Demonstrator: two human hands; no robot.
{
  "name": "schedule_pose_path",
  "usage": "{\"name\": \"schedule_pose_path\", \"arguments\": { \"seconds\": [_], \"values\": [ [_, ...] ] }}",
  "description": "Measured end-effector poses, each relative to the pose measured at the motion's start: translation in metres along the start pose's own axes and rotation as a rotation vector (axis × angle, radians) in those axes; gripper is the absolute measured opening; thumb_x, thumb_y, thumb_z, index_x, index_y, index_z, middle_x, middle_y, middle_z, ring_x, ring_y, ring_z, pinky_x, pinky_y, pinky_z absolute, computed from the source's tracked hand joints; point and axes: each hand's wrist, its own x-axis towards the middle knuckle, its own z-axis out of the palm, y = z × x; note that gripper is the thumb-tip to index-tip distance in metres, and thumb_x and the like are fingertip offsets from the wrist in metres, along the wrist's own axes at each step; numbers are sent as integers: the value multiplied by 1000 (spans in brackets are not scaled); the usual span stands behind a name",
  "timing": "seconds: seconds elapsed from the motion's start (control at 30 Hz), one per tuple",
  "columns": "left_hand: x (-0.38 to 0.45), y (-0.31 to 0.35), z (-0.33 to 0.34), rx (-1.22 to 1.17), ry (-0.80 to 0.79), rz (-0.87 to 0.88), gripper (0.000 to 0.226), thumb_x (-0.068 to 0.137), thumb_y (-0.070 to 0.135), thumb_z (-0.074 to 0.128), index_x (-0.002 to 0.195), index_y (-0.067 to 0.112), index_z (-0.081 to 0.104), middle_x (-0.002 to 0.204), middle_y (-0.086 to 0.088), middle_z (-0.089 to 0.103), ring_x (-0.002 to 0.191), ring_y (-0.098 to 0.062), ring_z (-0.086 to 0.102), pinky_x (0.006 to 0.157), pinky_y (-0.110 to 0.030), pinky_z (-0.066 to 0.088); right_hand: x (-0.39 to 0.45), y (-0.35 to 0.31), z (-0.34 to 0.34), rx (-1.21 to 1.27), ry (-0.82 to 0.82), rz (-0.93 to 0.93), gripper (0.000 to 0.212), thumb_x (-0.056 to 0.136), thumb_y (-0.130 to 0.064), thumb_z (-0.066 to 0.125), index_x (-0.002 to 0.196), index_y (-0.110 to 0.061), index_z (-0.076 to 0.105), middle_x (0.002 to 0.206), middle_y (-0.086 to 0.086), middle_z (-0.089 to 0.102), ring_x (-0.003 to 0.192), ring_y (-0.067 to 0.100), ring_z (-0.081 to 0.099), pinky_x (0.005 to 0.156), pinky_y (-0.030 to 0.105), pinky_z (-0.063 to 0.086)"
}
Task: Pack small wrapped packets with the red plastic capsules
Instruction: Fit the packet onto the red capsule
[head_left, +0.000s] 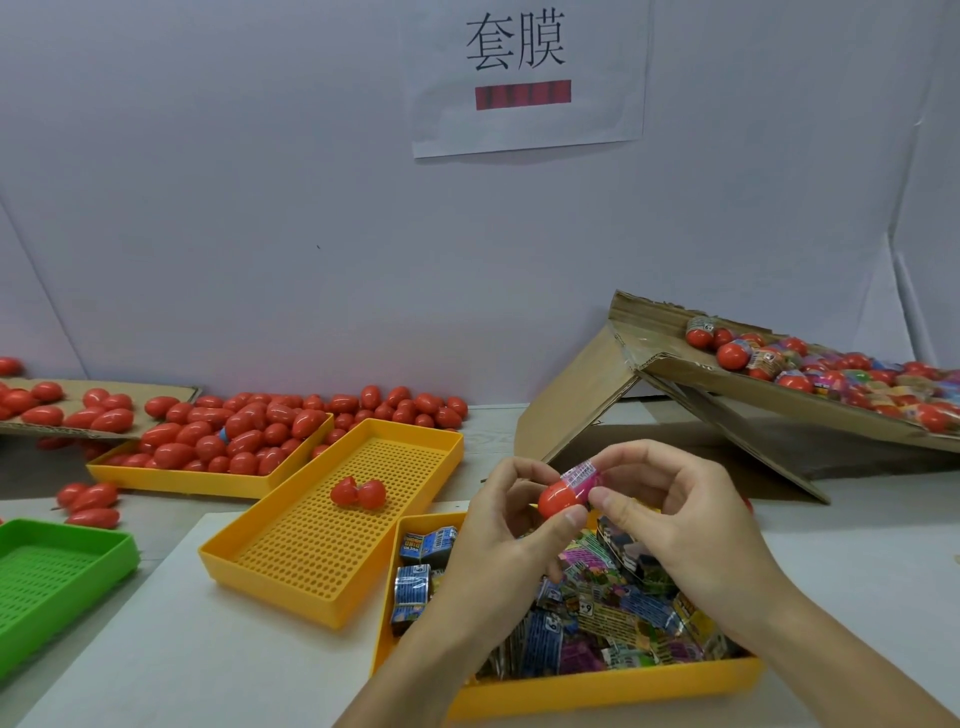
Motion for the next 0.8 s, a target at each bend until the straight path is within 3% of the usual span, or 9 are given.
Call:
{"name": "schedule_pose_path", "arguments": {
  "seconds": [0.27, 0.4, 0.53, 0.63, 0.8],
  "values": [
    [0, -1, 1, -41, -2, -21, 39, 79, 35, 73, 110, 18, 57, 88, 1, 66, 68, -8, 60, 69, -25, 52, 1, 1, -1, 91, 31, 22, 40, 78, -1, 77, 107, -22, 59, 96, -12, 71, 91, 11, 73, 61, 20, 57],
    [-1, 0, 1, -68, 6, -42, 42, 76, 36, 74, 109, 17, 57, 88, -1, 67, 67, -6, 61, 67, -24, 50, 2, 1, -2, 138, -35, 29, 45, 80, 1, 74, 114, -24, 59, 102, -7, 73, 95, 14, 73, 66, 22, 58],
    [-1, 0, 0, -40, 14, -40, 39, 74, 39, 76, 103, 19, 59, 87, -2, 68, 65, -4, 58, 66, -23, 50, 1, 2, -4, 123, -92, 16, 46, 76, -12, 78, 114, -32, 63, 103, -2, 74, 98, 18, 72, 76, 26, 59],
    [0, 0, 0, -7, 8, -24, 31, 76, 35, 78, 99, 22, 61, 79, 4, 69, 65, -3, 60, 67, -21, 50, 2, 1, -3, 242, -84, 44, 41, 67, -29, 78, 106, -39, 68, 102, 3, 74, 95, 23, 73, 73, 28, 60],
    [0, 0, 1, 47, 48, -37, 39, 69, 39, 80, 101, 24, 63, 86, 0, 73, 73, -3, 66, 66, -18, 51, 3, 4, -3, 237, -22, 61, 45, 68, -24, 76, 112, -28, 65, 97, 2, 75, 88, 22, 75, 62, 21, 57]
  ]
}}
